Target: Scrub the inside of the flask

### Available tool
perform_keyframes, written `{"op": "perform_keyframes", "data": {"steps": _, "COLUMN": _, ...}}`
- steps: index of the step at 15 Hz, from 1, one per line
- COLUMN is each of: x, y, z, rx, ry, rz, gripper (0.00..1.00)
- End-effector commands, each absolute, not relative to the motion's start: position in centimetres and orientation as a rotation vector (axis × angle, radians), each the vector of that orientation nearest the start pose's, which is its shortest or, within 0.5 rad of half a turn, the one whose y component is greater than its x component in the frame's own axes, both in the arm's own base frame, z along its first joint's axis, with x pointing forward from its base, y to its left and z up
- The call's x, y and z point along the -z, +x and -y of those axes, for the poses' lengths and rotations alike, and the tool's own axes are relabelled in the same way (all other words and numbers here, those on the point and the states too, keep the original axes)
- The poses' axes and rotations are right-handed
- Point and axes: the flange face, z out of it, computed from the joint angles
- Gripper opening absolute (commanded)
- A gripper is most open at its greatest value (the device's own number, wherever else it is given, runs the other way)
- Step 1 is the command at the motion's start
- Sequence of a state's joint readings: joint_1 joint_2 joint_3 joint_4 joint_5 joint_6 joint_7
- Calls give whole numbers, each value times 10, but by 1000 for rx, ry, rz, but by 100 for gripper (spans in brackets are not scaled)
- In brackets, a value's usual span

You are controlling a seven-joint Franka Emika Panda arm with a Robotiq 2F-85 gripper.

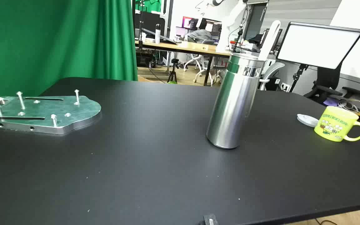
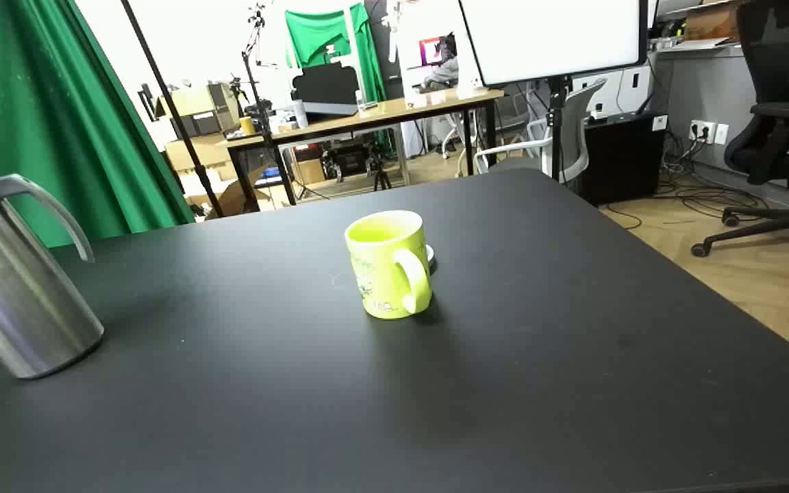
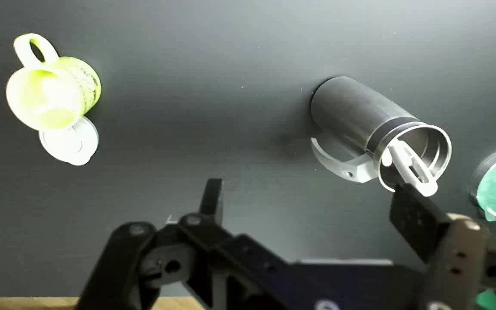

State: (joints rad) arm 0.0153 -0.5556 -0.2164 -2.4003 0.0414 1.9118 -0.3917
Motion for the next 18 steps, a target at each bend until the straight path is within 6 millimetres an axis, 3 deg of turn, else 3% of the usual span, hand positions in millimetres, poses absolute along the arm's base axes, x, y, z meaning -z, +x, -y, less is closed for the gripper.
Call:
{"op": "perform_keyframes", "data": {"steps": 1, "x": -515, "y": 384, "z": 84, "rx": 144, "ry": -2991, "rz": 310, "gripper": 100}}
{"op": "perform_keyframes", "data": {"steps": 14, "x": -516, "y": 384, "z": 84, "rx": 147, "ry": -2991, "rz": 310, "gripper": 100}}
{"op": "perform_keyframes", "data": {"steps": 17, "x": -513, "y": 395, "z": 71, "rx": 116, "ry": -3025, "rz": 267, "gripper": 100}}
{"op": "perform_keyframes", "data": {"steps": 18, "x": -513, "y": 398, "z": 62, "rx": 134, "ry": -3006, "rz": 352, "gripper": 100}}
